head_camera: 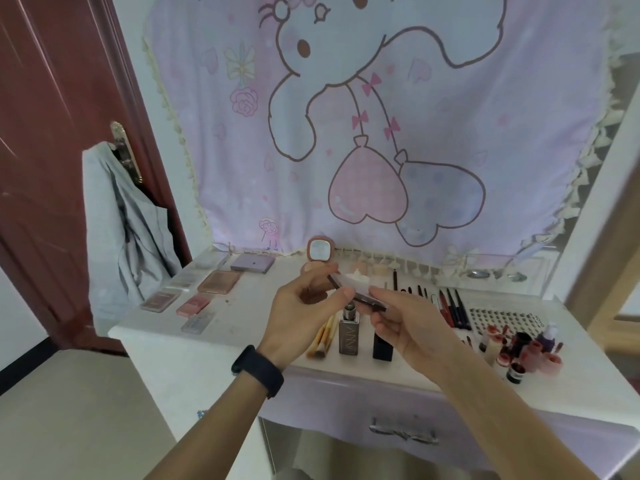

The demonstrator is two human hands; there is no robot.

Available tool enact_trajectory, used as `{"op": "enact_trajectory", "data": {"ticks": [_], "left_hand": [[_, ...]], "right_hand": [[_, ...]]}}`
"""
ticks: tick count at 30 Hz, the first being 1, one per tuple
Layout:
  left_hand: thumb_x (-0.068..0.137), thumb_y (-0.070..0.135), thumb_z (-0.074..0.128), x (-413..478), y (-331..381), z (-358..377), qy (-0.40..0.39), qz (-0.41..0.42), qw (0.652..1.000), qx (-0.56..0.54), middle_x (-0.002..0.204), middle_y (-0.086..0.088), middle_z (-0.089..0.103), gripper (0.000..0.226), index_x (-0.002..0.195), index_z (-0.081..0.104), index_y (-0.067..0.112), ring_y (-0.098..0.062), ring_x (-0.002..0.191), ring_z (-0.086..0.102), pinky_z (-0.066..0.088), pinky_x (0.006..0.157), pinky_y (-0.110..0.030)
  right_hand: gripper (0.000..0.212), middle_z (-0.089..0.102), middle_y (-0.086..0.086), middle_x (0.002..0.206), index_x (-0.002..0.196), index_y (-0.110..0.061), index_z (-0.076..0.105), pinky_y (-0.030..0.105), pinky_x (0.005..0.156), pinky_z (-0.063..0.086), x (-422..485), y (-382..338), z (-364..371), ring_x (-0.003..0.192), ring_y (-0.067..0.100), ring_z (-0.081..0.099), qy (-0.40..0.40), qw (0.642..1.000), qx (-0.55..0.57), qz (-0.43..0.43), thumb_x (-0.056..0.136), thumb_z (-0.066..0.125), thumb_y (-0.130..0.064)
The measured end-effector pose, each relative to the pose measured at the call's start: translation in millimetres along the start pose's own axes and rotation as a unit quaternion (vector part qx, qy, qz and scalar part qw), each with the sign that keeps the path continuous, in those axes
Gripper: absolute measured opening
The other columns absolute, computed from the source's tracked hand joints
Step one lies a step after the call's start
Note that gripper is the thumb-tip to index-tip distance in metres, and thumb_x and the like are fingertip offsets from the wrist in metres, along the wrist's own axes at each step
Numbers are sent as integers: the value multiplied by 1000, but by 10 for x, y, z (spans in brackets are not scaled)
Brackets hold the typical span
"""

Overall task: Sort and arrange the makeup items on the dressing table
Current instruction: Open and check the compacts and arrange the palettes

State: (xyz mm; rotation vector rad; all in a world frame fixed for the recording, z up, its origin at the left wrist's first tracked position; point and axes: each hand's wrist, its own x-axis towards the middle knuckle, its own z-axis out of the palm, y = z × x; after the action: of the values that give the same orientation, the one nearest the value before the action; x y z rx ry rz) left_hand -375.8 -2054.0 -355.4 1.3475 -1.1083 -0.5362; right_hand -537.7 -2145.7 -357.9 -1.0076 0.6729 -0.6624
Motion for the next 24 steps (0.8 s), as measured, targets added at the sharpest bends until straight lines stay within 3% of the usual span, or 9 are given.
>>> {"op": "enact_trajectory", "data": {"ticks": [3,6,9,12,16,20,24], "left_hand": [[84,32,77,-5,4,75,15,-34,998,-48,106,14,75,31,114,72,35,-4,104,69,54,90,-19],[83,33,77,19,48,116,21,-55,995,-76,110,13,74,28,111,75,31,-6,106,68,52,99,-31],[78,41,80,54,95,140,8,-59,995,-84,112,8,74,33,109,77,32,-9,108,68,51,101,-35],[67,51,78,73,109,174,-7,-66,992,-107,114,2,74,45,107,78,31,-13,109,69,54,95,-30],[68,51,79,66,116,248,-6,-82,986,-148,112,-7,74,54,114,73,23,-18,104,71,56,91,-28],[69,50,80,33,93,369,4,-83,987,-136,109,-3,75,60,121,68,23,-17,106,70,54,99,-39],[63,51,83,40,82,443,30,-83,982,-168,113,-1,74,66,122,68,29,-17,110,68,52,101,-41]], "right_hand": [[44,77,13,99,113,-7,69,24,64,58,-39,-40,-56,70,17,72,12,996,-81,-24,84,78,-39],[72,77,-2,100,117,-18,66,26,69,59,-65,-68,-152,85,23,76,30,988,-141,-60,60,81,-59],[78,75,-9,104,126,-28,60,31,79,60,-95,-65,-214,92,23,76,5,978,-179,-107,60,81,-64],[62,75,-8,106,127,-37,60,34,87,59,-109,-72,-243,96,21,75,-14,971,-196,-138,73,81,-60],[30,77,-2,106,117,-32,73,39,98,54,-106,-70,-231,102,17,72,4,969,-184,-166,88,74,-41],[31,77,-1,106,118,-26,74,38,102,52,-108,-39,-182,103,14,72,36,970,-164,-174,89,73,-36],[30,77,-9,100,111,-33,77,38,100,54,-114,18,-109,97,8,72,66,960,-188,-195,87,68,-48]]}}
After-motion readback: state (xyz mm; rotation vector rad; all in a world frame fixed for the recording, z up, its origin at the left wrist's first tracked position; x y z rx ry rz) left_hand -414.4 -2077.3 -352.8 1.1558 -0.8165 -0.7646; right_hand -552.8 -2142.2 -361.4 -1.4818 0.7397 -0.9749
